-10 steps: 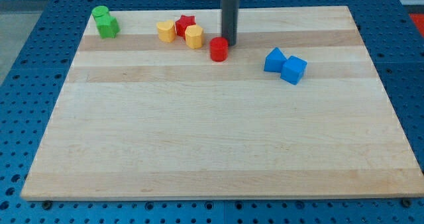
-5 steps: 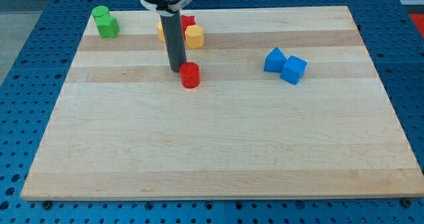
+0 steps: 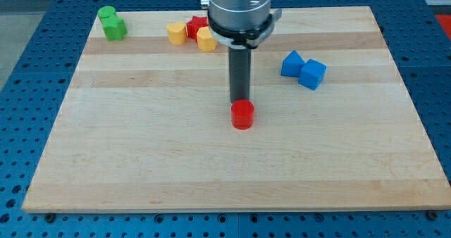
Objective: Push the red circle towards bottom center of the board
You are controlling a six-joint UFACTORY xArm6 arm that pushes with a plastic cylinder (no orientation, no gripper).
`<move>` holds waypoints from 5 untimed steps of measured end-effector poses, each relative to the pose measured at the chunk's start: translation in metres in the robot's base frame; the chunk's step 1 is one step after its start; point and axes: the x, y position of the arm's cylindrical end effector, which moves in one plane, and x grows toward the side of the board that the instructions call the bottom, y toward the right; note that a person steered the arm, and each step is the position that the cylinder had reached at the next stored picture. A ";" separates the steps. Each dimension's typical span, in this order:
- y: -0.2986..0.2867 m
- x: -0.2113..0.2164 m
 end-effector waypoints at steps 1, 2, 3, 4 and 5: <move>0.015 0.004; 0.015 0.016; 0.012 0.033; 0.012 0.056; 0.012 0.074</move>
